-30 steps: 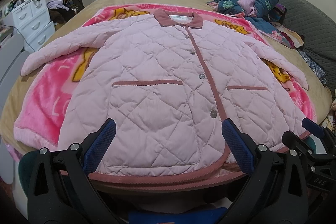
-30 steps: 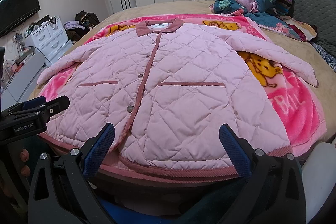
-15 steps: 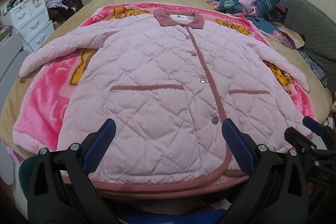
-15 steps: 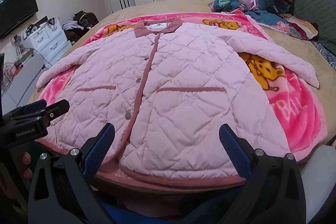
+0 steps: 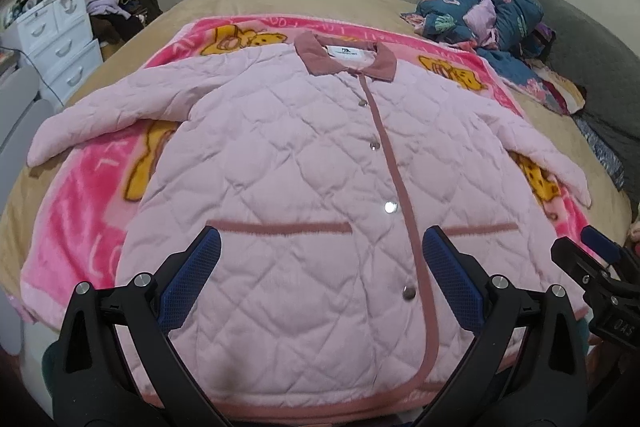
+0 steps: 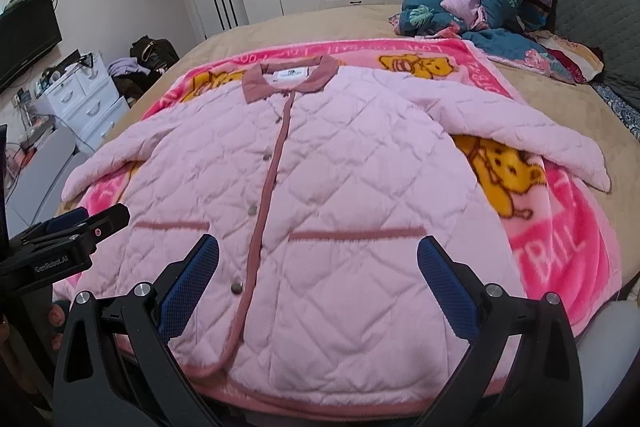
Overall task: Fold large clothes
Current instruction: 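Move the right gripper toward the cuff of a jacket sleeve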
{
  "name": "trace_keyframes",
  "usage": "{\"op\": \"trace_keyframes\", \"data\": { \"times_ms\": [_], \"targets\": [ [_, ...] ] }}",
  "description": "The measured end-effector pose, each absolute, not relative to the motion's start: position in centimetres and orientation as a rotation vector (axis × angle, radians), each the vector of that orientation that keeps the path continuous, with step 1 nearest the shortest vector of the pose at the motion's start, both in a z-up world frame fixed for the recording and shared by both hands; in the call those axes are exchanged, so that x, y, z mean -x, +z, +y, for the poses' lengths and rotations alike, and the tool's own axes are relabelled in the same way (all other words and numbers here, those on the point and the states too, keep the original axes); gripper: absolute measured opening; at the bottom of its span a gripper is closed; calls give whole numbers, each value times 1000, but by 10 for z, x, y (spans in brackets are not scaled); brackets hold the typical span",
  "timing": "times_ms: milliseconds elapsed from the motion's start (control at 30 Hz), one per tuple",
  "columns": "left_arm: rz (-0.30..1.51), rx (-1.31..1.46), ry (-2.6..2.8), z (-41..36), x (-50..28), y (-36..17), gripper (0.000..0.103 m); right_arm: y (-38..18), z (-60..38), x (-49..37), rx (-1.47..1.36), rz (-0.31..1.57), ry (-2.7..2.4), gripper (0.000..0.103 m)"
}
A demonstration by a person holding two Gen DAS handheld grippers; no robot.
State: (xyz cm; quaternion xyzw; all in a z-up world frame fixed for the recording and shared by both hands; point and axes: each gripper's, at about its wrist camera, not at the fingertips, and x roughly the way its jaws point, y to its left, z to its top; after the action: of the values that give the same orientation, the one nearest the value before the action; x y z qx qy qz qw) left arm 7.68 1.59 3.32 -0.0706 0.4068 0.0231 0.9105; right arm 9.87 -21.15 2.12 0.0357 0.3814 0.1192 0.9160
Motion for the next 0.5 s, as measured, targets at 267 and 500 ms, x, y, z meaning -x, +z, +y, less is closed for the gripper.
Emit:
{"op": "trace_keyframes", "data": {
  "times_ms": [267, 500],
  "targets": [
    [850, 147, 52, 18, -112, 40, 95, 35, -211, -137, -93, 768, 221, 99],
    [849, 127, 65, 14, -149, 46, 95, 42, -213, -178, -107, 769, 192, 99]
  ]
}}
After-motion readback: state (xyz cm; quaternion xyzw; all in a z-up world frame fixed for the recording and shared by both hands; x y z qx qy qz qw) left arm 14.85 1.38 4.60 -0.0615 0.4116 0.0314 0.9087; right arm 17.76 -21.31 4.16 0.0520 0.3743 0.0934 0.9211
